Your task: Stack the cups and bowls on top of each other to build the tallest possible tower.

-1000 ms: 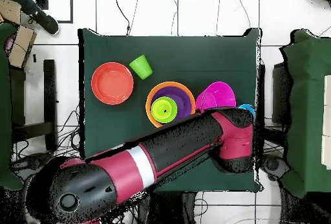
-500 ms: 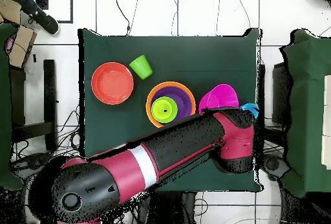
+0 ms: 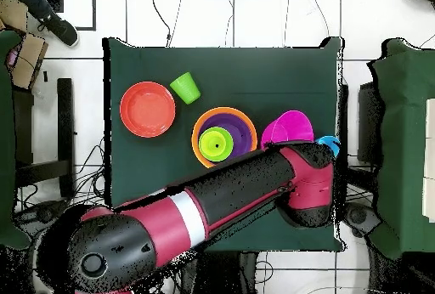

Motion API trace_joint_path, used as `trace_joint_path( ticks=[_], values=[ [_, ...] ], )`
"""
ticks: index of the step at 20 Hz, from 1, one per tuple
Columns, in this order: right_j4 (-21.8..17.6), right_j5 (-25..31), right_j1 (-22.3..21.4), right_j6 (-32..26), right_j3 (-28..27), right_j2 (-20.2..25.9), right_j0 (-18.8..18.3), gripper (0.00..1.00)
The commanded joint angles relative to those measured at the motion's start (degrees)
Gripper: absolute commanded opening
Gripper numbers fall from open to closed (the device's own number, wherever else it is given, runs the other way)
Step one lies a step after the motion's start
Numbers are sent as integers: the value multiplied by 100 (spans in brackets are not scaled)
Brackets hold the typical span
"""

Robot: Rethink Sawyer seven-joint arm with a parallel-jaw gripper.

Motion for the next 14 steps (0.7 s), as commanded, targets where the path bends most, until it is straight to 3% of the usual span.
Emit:
trace_joint_path(
  ticks=[1, 3, 7, 10, 14],
  values=[
    [-502, 585, -11, 349, 13, 503, 383, 0],
    [-969, 279, -199, 1161, -13, 195, 558, 0],
    [-1788, -301, -349, 2631, -587, -371, 625, 0],
    [-1991, -313, -218, 3415, -1100, -538, 577, 0],
    [-2129, -261, -6, 3999, -1626, -680, 472, 0]
  ],
)
